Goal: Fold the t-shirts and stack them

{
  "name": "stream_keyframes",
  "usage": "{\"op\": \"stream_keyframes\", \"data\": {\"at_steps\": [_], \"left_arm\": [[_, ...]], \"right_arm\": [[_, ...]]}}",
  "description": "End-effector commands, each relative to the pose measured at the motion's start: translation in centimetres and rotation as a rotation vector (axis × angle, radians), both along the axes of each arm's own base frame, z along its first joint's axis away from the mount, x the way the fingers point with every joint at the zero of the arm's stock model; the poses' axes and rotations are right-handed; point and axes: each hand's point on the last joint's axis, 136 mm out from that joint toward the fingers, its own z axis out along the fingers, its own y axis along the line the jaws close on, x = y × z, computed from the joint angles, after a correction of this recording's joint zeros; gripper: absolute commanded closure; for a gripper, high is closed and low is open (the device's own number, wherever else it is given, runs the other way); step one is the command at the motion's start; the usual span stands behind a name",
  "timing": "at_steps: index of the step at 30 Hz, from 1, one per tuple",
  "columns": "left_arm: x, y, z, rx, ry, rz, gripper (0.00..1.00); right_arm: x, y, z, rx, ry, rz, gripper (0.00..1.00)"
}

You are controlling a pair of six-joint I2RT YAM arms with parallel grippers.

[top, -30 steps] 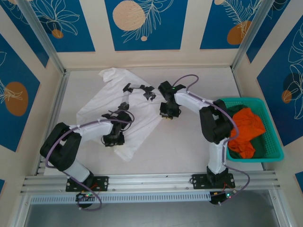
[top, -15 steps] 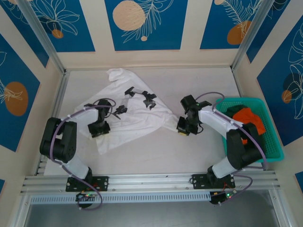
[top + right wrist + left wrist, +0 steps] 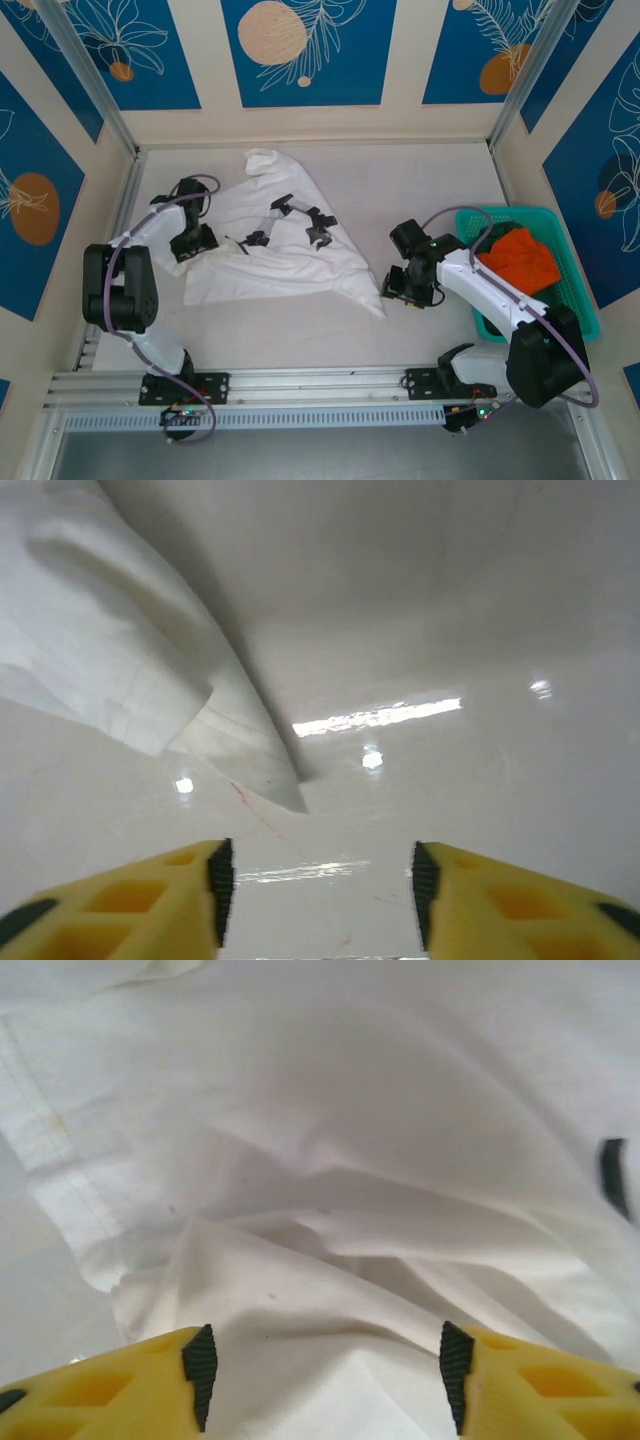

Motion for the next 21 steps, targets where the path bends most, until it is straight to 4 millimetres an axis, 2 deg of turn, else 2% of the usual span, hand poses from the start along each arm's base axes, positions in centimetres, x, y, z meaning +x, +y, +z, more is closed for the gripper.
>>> {"op": "stream_keyframes", "data": {"at_steps": [1, 3, 5, 9, 11, 16, 21], "left_arm": [[-1.6, -1.0, 3.0, -0.072, -0.038, -0.028, 0.24], [-3.4, -1.2, 3.4, -0.094, -0.041, -0.022, 0.18], [-5.7, -1.2, 3.0, -0.103, -0.018, 0.002, 0.17], [-10.2, 0.1, 1.8, -0.071, -0.012, 0.088, 0.17], [-11.4, 0.7, 1.0, -0.090, -0.011, 0.139, 0.20], [-11.5, 0.4, -1.1, -0.275, 0.017, 0.231, 0.27], [-10.9, 1.4, -1.5, -0.245, 0.015, 0.238, 0.28]], "right_arm": [[1.0, -1.0, 1.9, -0.015, -0.061, -0.070, 0.42], [1.2, 0.2, 1.9, 0.077, -0.055, -0.099, 0.41], [1.2, 1.5, 1.4, 0.159, -0.021, -0.112, 0.40], [1.1, 3.2, -0.4, 0.233, 0.063, -0.137, 0.43], [1.2, 3.9, -1.0, 0.270, 0.076, -0.141, 0.45], [1.9, 5.9, -2.1, 0.354, 0.116, -0.145, 0.53], [2.7, 6.1, -3.2, 0.313, 0.116, -0.156, 0.53]]}}
